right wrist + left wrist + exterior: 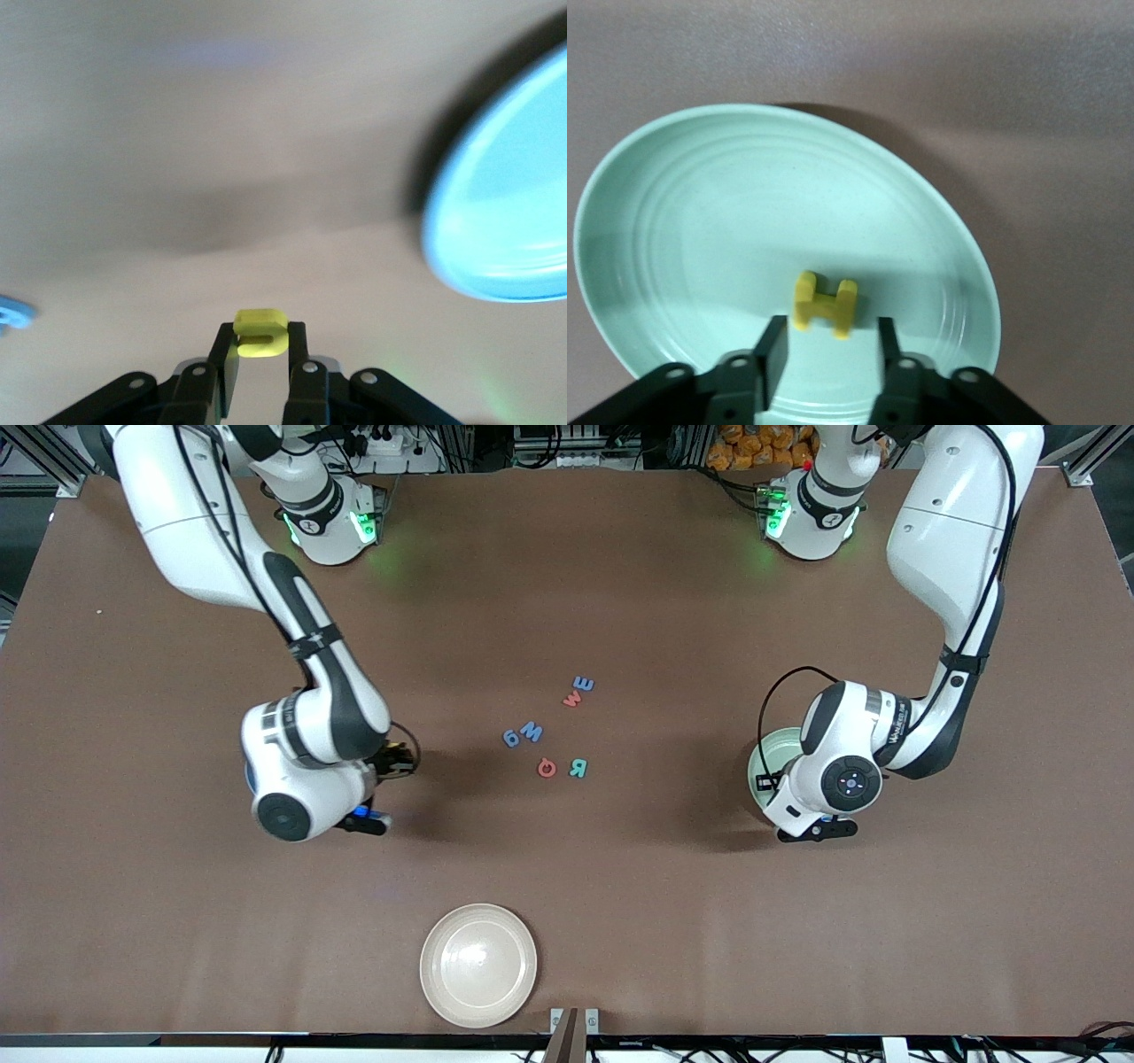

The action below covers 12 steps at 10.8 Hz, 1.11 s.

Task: Sort upper and lower case letters into plates
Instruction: 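Release the H on the green plate while the right gripper drops the u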

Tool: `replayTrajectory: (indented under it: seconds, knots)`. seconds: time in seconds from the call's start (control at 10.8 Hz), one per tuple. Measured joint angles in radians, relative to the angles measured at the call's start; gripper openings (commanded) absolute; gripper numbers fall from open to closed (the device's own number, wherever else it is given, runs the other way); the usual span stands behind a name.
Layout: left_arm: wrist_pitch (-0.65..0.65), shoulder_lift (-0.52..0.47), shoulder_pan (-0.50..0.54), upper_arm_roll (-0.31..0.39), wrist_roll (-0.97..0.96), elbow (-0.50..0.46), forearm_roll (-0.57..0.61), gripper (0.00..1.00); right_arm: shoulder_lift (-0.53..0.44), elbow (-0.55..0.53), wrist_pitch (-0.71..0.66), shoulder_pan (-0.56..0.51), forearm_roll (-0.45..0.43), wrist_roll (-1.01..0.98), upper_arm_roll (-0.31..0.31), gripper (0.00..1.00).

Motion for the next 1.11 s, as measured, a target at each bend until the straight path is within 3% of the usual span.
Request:
replayTrajectory:
  seconds: [0.28, 0.37, 0.46, 0.56, 0.65, 0.93, 1.11]
  knots:
    - [0.002, -0.034, -0.008, -0.033, -0.008, 0.002, -0.007, 1.00, 0.001, -0.007, -0.035, -0.022, -0.001, -0.306, -0.169, 0.00]
    - [0.004, -0.043, -0.010, -0.063, -0.010, 0.002, -0.008, 1.00, 0.001, -0.019, -0.033, -0.034, -0.001, -0.378, -0.201, 0.22]
    - [0.011, -0.047, -0.014, -0.105, -0.024, 0.007, -0.009, 1.00, 0.003, -0.036, -0.023, -0.045, -0.001, -0.410, -0.209, 0.59]
    - [0.017, -0.047, -0.020, -0.148, -0.071, 0.021, -0.010, 1.00, 0.005, -0.057, 0.002, -0.045, -0.001, -0.416, -0.209, 0.86]
    - [0.026, -0.047, -0.032, -0.193, -0.155, 0.037, -0.010, 1.00, 0.006, -0.080, 0.032, -0.038, -0.001, -0.417, -0.209, 0.97]
    - [0.086, -0.041, -0.129, -0.232, -0.429, 0.075, -0.010, 1.00, -0.004, -0.088, 0.071, -0.020, -0.001, -0.417, -0.208, 1.00]
    - [0.191, -0.007, -0.192, -0.231, -0.481, 0.114, -0.010, 1.00, -0.053, -0.080, 0.076, -0.009, 0.001, -0.417, -0.207, 0.95]
